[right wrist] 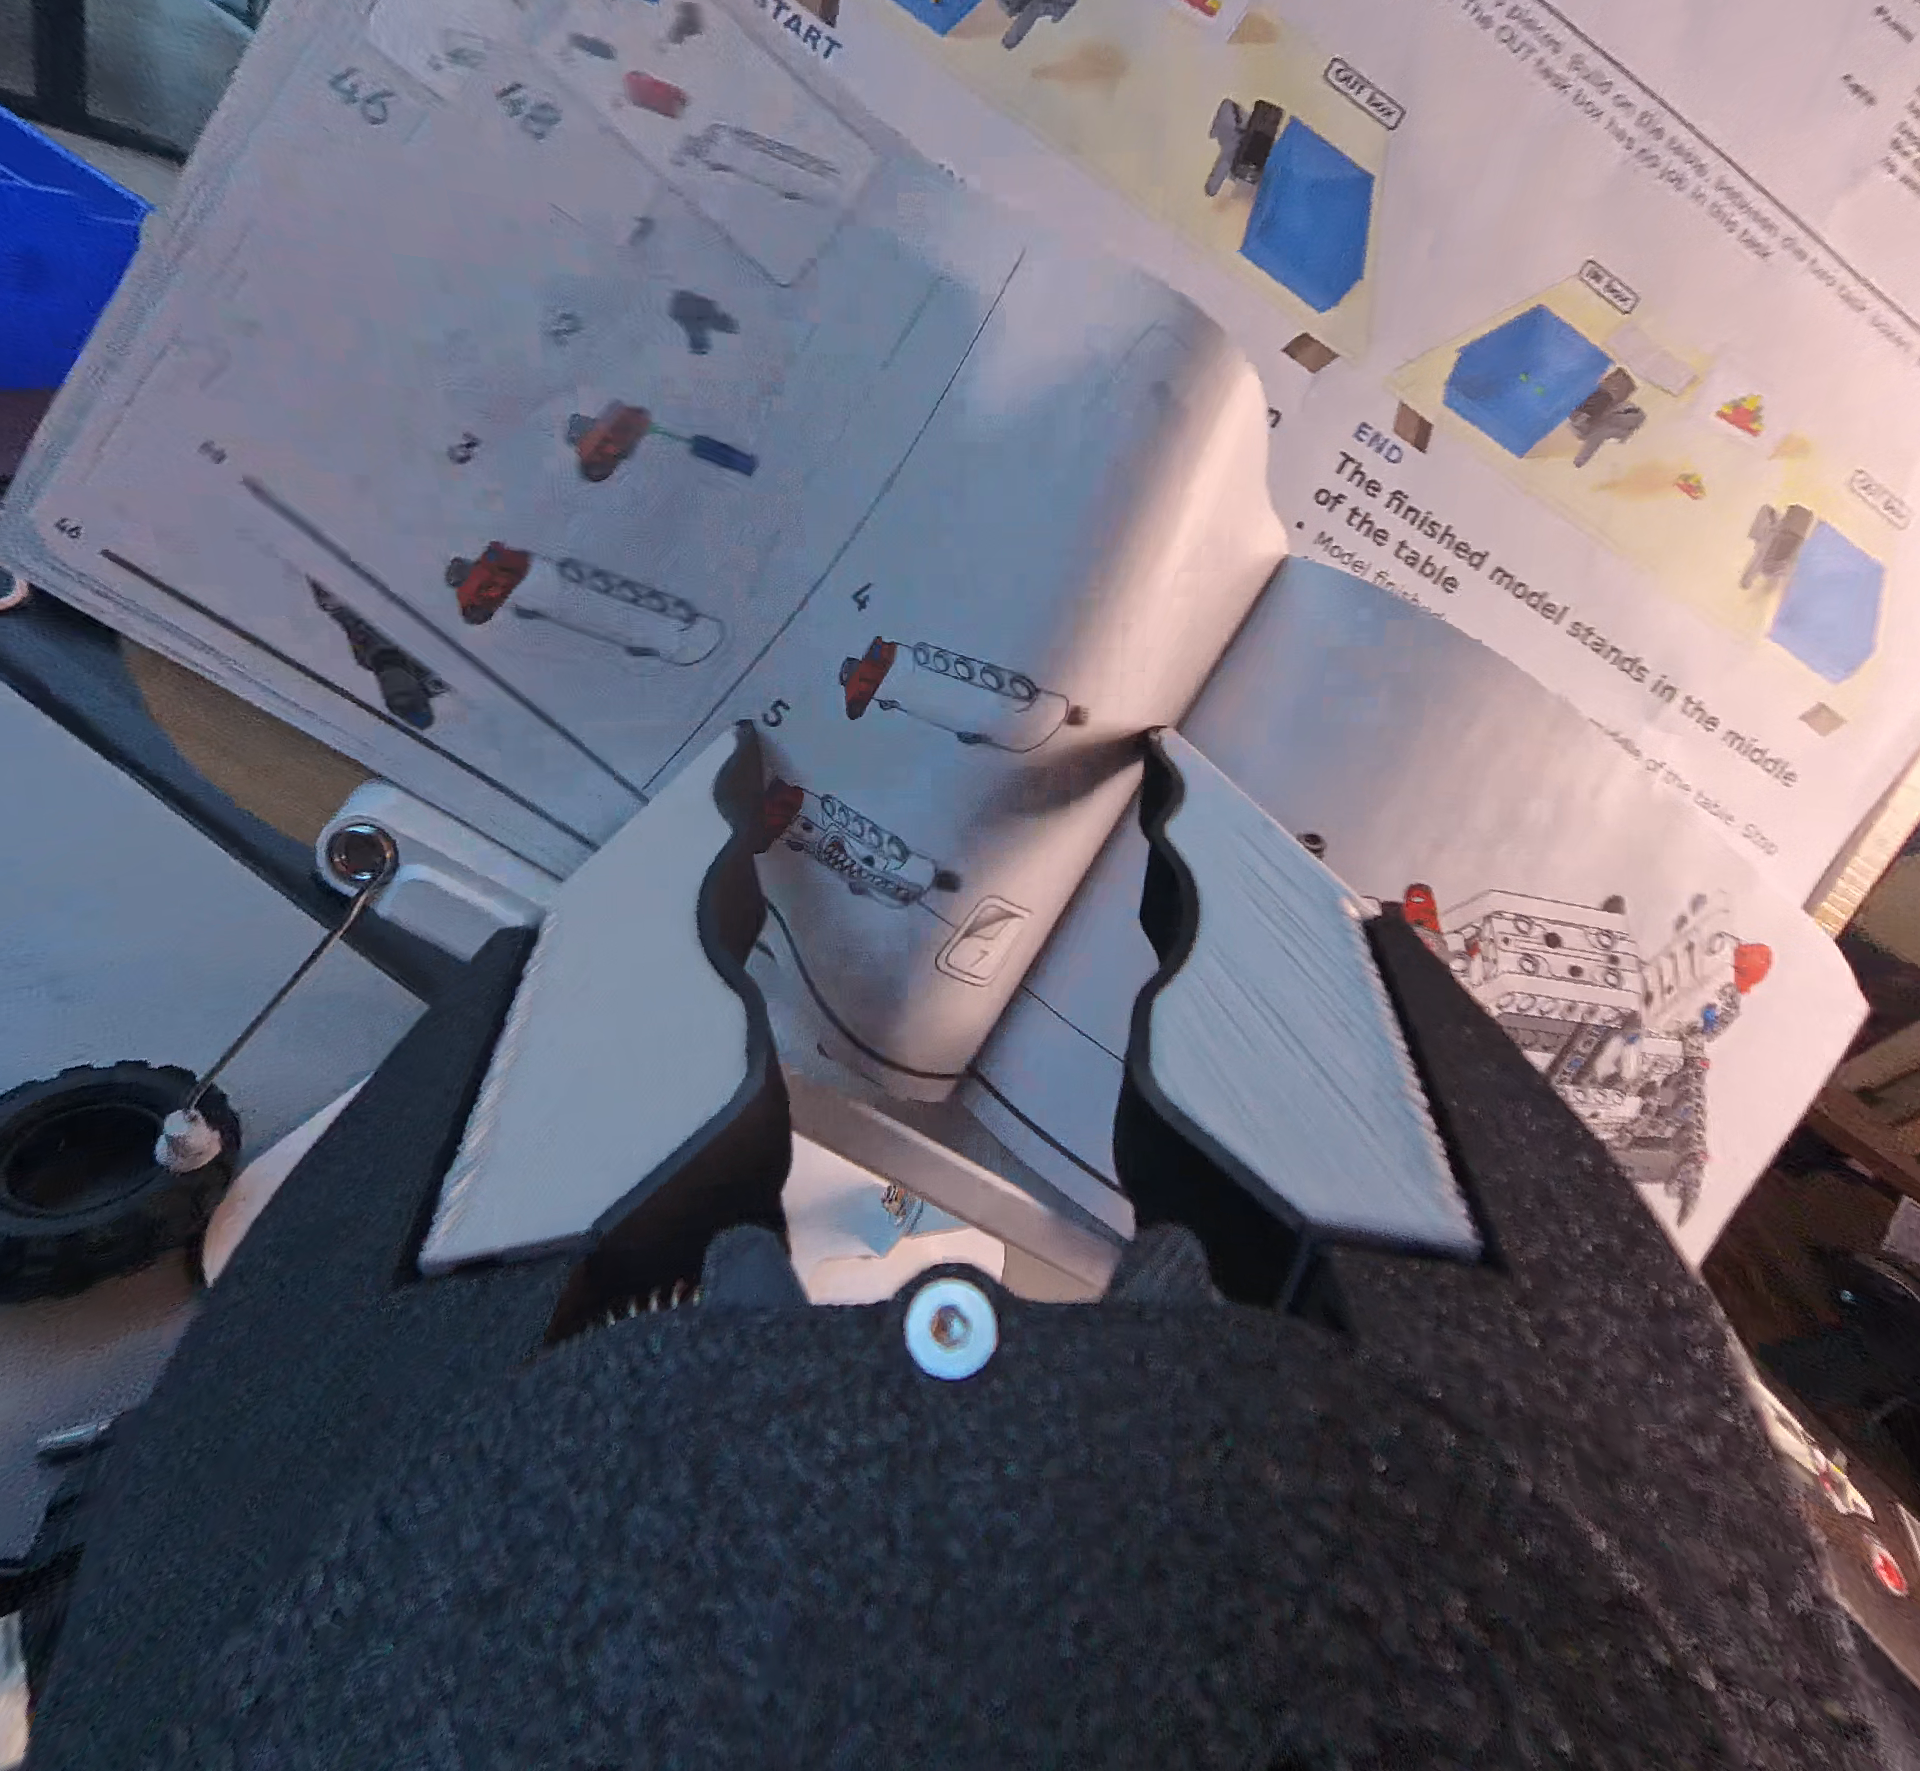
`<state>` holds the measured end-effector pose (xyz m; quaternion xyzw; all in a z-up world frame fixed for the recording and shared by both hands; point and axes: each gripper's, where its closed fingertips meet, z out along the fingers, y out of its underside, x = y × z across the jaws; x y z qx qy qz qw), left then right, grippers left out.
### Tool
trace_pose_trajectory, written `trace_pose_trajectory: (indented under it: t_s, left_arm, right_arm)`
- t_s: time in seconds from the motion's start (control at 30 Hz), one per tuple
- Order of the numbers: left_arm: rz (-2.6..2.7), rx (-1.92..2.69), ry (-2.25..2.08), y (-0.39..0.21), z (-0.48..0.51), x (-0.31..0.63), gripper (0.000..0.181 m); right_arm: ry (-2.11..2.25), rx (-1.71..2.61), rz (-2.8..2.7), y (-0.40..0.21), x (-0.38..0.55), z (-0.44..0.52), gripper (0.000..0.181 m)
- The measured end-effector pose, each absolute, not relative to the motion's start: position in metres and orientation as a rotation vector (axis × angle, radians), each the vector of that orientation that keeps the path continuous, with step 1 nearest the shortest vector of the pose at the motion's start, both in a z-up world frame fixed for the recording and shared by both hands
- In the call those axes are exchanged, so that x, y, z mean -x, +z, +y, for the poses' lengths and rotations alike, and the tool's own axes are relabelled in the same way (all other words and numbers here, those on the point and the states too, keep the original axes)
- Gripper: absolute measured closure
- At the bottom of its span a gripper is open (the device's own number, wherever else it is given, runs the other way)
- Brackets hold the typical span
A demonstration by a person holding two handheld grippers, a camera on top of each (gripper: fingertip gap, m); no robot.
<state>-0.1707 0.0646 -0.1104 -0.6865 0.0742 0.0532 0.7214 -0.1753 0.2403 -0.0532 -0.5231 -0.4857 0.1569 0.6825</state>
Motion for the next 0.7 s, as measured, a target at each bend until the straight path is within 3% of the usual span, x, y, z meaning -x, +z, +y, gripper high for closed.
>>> trace_pose_trajectory:
  t_s: [0.17,0.27,0.4,0.57,0.7]
  left_arm:
    - [0.127,1.514,0.076,-0.109,0.070,0.174,0.157]
    - [0.104,1.496,0.084,-0.095,0.076,0.176,0.157]
    - [0.082,1.507,0.035,-0.072,0.102,0.177,0.151]
    - [0.124,1.528,-0.138,-0.047,0.156,0.159,0.125]
    - [0.112,1.579,-0.207,-0.043,0.200,0.148,0.113]
  right_arm:
    - [0.415,1.133,-1.051,-0.042,0.155,0.247,0.150]
    - [0.595,1.133,-1.065,-0.037,0.145,0.246,0.162]
    - [0.780,1.213,-1.048,-0.041,0.132,0.258,0.164]
    - [0.974,1.262,-1.081,-0.047,0.122,0.262,0.164]
    - [1.010,1.246,-1.122,-0.051,0.119,0.261,0.164]
